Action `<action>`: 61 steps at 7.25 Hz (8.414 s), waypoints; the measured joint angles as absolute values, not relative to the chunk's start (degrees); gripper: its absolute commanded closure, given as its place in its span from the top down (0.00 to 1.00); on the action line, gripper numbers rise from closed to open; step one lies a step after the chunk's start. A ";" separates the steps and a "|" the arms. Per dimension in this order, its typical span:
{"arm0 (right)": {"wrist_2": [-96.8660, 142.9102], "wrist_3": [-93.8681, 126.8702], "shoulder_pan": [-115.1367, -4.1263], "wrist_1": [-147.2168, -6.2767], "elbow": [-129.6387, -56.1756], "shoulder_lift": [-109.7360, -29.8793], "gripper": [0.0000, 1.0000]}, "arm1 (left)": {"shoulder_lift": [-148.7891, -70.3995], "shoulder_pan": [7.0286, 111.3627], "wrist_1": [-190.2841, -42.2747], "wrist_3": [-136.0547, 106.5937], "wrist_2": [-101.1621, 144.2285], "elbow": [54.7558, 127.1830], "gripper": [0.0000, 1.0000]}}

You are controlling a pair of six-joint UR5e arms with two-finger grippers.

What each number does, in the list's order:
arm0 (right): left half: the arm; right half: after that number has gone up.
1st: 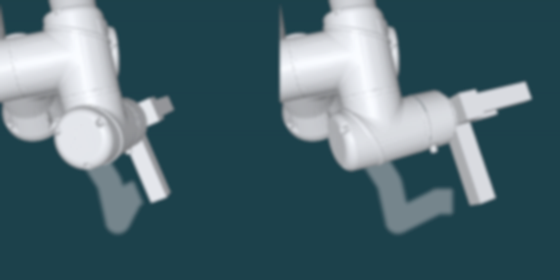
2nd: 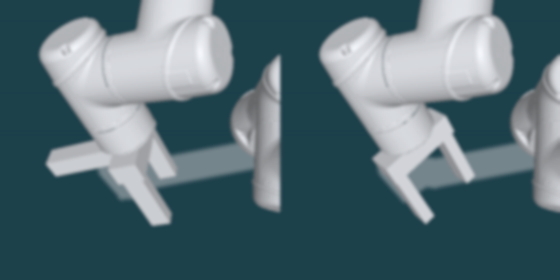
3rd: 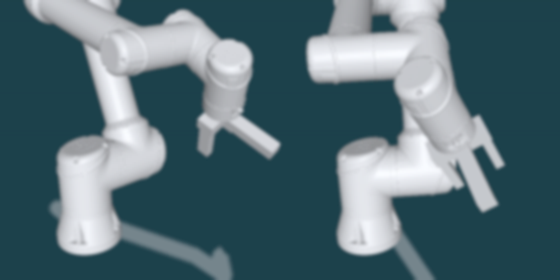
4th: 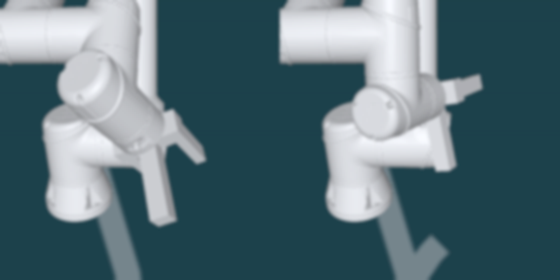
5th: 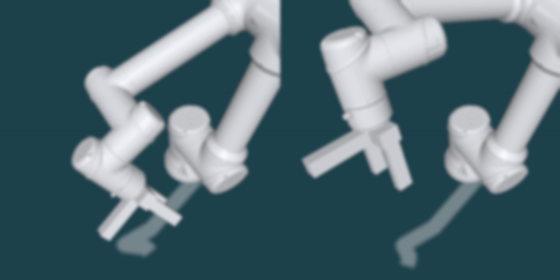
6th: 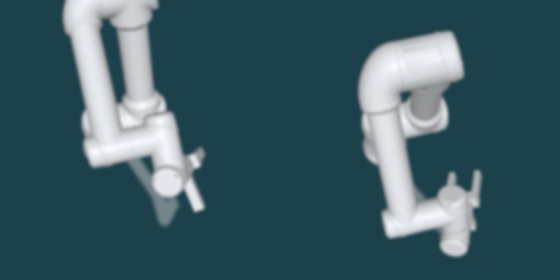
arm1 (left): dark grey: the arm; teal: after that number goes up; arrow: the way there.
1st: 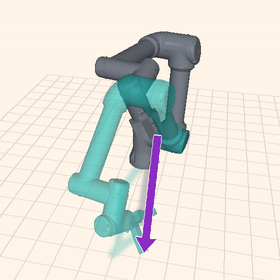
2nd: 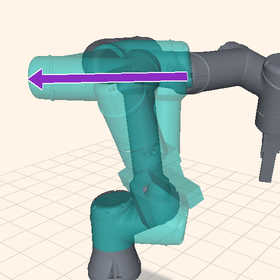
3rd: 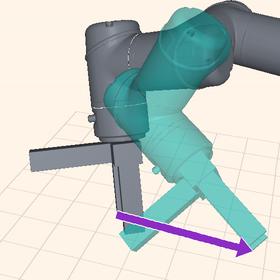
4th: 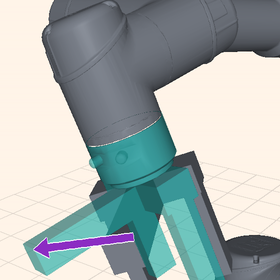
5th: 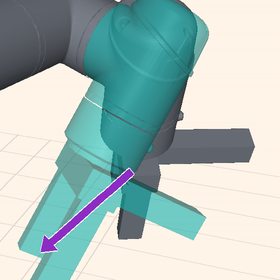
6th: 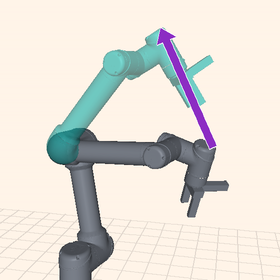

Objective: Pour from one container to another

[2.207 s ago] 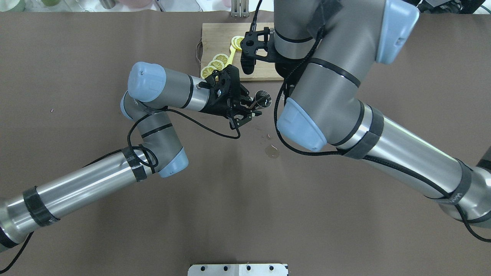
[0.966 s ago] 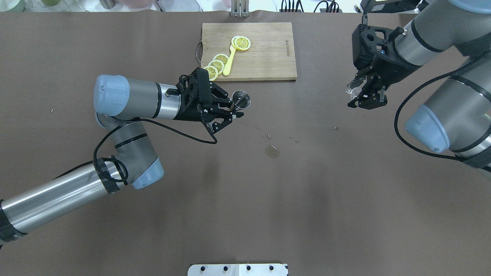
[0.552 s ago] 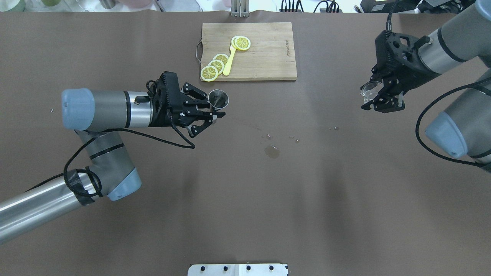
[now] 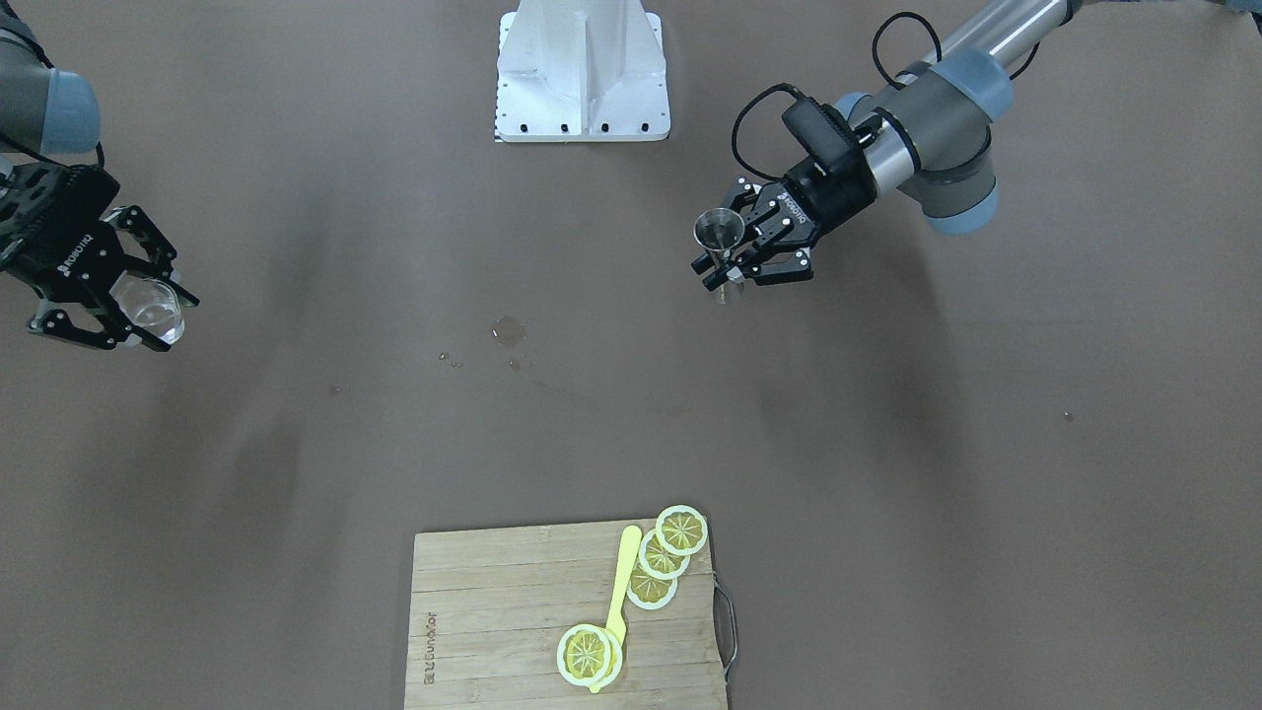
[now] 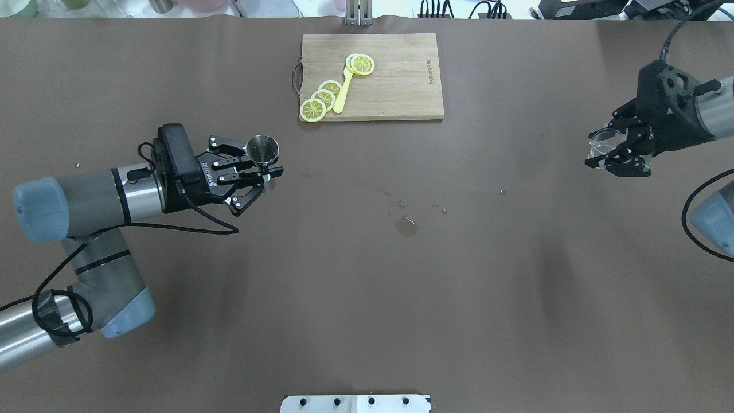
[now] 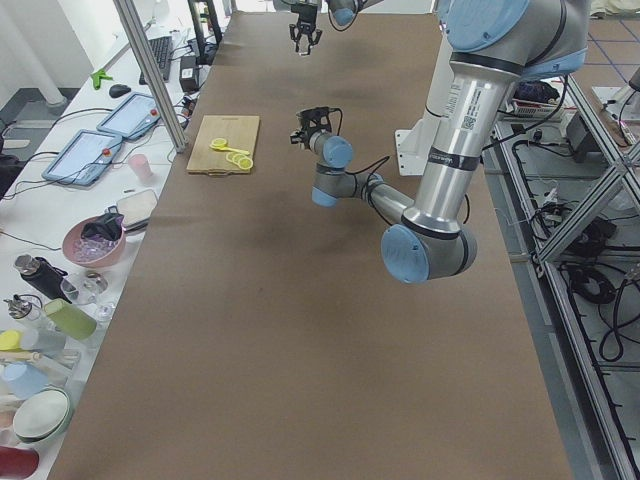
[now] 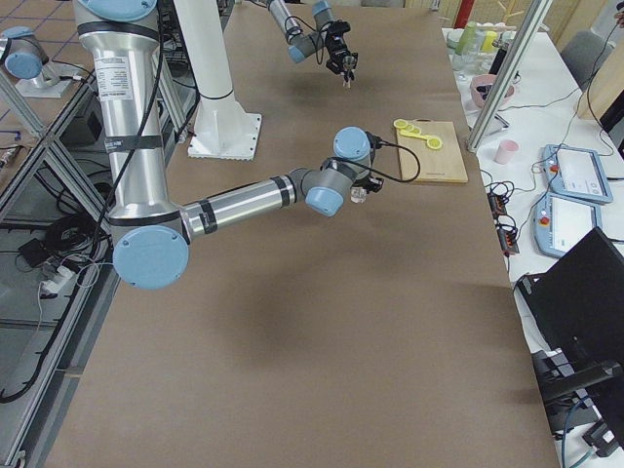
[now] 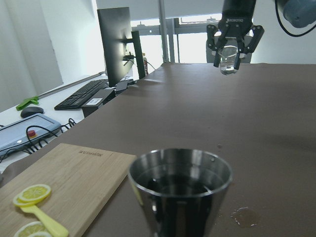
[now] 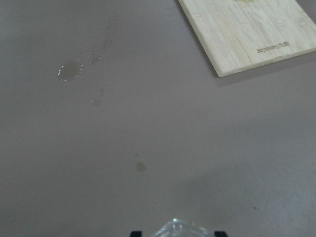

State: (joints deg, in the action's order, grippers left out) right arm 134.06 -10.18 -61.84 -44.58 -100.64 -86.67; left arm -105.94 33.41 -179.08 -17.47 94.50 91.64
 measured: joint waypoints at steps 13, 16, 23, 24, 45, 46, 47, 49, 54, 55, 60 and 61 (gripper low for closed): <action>117.01 26.98 -61.98 3.01 -73.56 -92.32 0.00 | -81.42 20.51 -187.28 -41.79 34.88 95.15 0.00; 112.36 27.89 -55.72 3.16 -72.15 -89.60 0.00 | -76.54 18.97 -186.73 -48.78 32.26 91.60 0.00; 109.53 27.89 -51.39 3.26 -71.21 -88.87 0.04 | -75.85 15.66 -182.95 -63.99 25.48 79.17 0.00; 109.54 27.87 -51.26 3.35 -71.05 -88.86 0.17 | -75.85 15.61 -181.95 -65.33 25.58 78.93 0.00; 136.93 27.45 -71.89 -16.75 -81.85 -95.47 1.00 | -80.04 15.75 -170.86 -71.03 28.04 80.90 0.02; 138.03 27.33 -72.45 -19.55 -82.81 -98.00 1.00 | -80.10 15.74 -170.86 -71.39 28.04 80.76 0.02; 139.36 27.28 -73.17 -23.43 -84.26 -99.93 1.00 | -80.19 15.74 -170.86 -71.59 28.04 80.59 0.02; 140.21 27.13 -74.30 -33.78 -90.08 -103.65 1.00 | -80.45 15.69 -170.86 -71.70 28.04 80.18 0.03; 133.07 1.00 -79.31 -72.77 -101.41 -104.97 1.00 | -81.09 15.72 -170.83 -71.70 28.74 79.57 0.98; 131.44 -5.16 -81.35 -81.56 -101.75 -102.74 1.00 | -81.18 15.73 -170.78 -71.64 28.79 79.55 0.98; 129.32 -11.34 -84.36 -97.10 -101.22 -98.99 1.00 | -81.30 15.73 -170.58 -71.29 28.74 79.71 0.98; 130.03 -11.11 -84.79 -97.24 -101.35 -99.01 1.00 | -81.30 15.72 -170.54 -71.21 28.69 79.81 0.98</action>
